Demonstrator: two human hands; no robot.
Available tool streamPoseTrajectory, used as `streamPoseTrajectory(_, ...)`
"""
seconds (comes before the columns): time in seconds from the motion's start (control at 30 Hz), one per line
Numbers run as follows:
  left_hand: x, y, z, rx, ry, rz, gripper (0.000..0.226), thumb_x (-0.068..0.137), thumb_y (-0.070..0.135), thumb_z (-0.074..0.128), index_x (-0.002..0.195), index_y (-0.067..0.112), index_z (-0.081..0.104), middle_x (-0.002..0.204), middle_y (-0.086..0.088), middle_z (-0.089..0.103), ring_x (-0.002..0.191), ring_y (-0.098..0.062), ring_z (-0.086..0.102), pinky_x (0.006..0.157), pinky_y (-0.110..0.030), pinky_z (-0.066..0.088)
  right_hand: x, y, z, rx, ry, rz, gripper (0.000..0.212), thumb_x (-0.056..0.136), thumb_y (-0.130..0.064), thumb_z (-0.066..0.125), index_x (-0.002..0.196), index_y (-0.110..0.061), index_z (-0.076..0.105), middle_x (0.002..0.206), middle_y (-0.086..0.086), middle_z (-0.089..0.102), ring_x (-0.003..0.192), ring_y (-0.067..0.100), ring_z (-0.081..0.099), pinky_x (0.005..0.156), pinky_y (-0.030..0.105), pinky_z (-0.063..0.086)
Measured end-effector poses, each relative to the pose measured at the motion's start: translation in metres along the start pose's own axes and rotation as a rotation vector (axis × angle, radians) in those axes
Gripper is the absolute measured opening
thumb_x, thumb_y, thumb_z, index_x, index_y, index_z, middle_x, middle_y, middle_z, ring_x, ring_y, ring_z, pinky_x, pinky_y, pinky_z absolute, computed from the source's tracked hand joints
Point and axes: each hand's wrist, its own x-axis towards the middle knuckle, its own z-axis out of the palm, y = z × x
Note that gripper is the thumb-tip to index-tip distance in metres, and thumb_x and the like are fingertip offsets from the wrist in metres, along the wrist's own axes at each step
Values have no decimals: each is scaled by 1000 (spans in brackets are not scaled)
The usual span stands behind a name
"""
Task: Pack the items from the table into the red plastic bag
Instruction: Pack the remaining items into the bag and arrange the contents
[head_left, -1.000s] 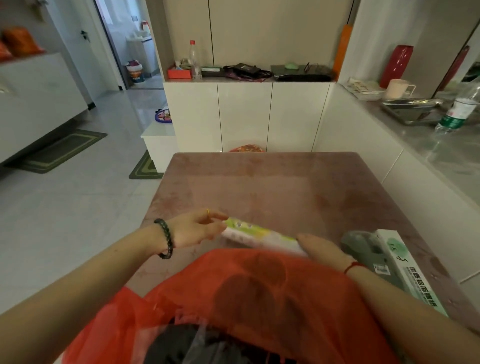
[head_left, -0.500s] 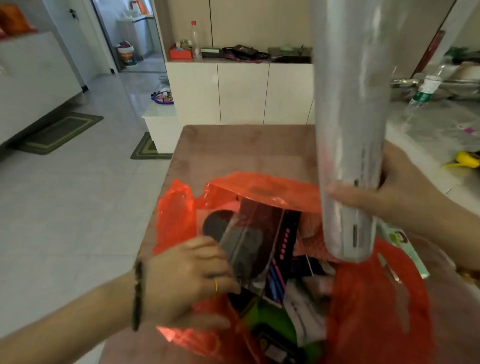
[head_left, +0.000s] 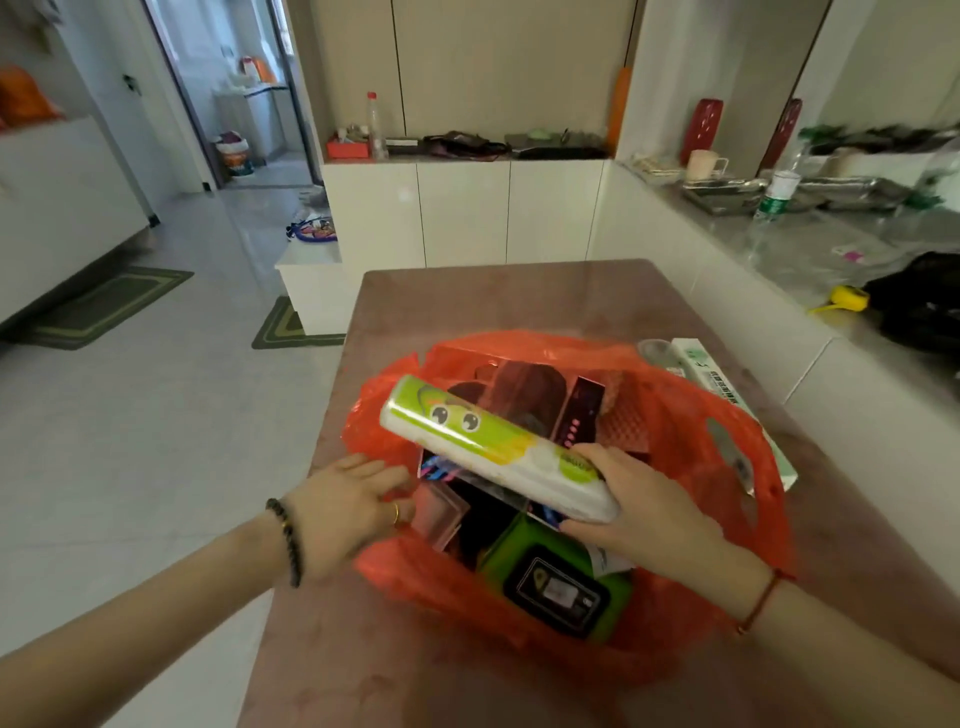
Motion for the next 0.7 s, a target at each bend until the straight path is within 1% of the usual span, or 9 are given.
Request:
streamPoseTrajectory(0.1, -8, -7, -23, 17, 80, 29, 13, 77, 22, 40, 86, 28, 46, 62, 11, 67, 56, -10, 66, 77, -23, 47, -1, 1, 5, -283, 43, -34, 77, 68, -54, 69, 133, -25, 41, 113, -2, 55, 103, 21, 58, 69, 31, 47)
streamPoseTrajectory(0.17, -13, -16, -34, -19, 163, -47, 21, 96, 27, 25, 92, 27, 45, 55, 9, 66, 48, -11, 64, 58, -19, 49, -1, -2, 12, -411, 57, -104, 83, 51, -57, 78, 122, -21, 54, 95, 1, 64, 83, 22, 66, 57, 32, 50)
streamPoseTrajectory(0.3, -16, -32, -51, -148, 333, -205, 40, 96, 47, 16, 90, 26, 49, 56, 0, 66, 51, -10, 59, 53, -20, 44, 2, -17, 32, -434, -132, -107, 75, 88, -17, 51, 147, -27, 5, 137, 8, 39, 125, 28, 40, 99, 40, 34)
streamPoseTrajectory(0.37, -11, -36, -52, -107, 359, -252, 42, 94, 51, 15, 88, 28, 49, 57, 0, 68, 50, -15, 64, 47, -20, 44, 2, -14, 30, -302, -214, -83, 72, 92, -11, 41, 146, -32, -1, 143, 5, 30, 130, 26, 34, 105, 37, 29)
streamPoseTrajectory(0.43, -6, -39, -53, -110, 374, -293, 51, 93, 54, 16, 87, 26, 57, 62, -3, 72, 51, -20, 67, 42, -21, 46, -3, -7, 16, -174, -198, -97, 54, 95, -47, 25, 146, -33, 12, 143, -1, 33, 131, 19, 33, 108, 33, 26)
streamPoseTrajectory(0.5, -4, -45, -51, -134, 401, -337, 65, 91, 57, 16, 80, 17, 67, 63, -5, 73, 50, -22, 67, 42, -20, 47, -15, 6, -5, -108, -128, -90, 84, 72, -80, -1, 141, -39, 24, 145, -12, 32, 136, 9, 26, 115, 33, 18)
streamPoseTrajectory(0.6, 2, -54, -51, -200, 401, -380, 65, 88, 62, 14, 78, 22, 64, 60, -5, 70, 50, -23, 66, 48, -24, 50, -45, 37, -37, -220, -200, -134, 96, 53, -95, 16, 137, -49, 11, 141, -29, 11, 137, -3, 7, 118, 40, 1)
streamPoseTrajectory(0.63, 5, -57, -52, -193, 405, -366, 62, 88, 62, 14, 77, 24, 61, 58, -5, 70, 49, -22, 66, 46, -24, 50, -55, 48, -44, -346, -222, -148, 101, 50, -95, 26, 139, -49, 13, 139, -29, 13, 136, -3, 12, 118, 44, 7)
streamPoseTrajectory(0.7, 10, -63, -53, -111, 418, -313, 57, 90, 59, 15, 72, 25, 57, 52, -3, 68, 43, -20, 64, 39, -21, 46, -65, 67, -51, -532, -173, -149, 79, 51, -76, 60, 123, -45, 48, 122, -26, 52, 115, -3, 52, 103, 34, 41)
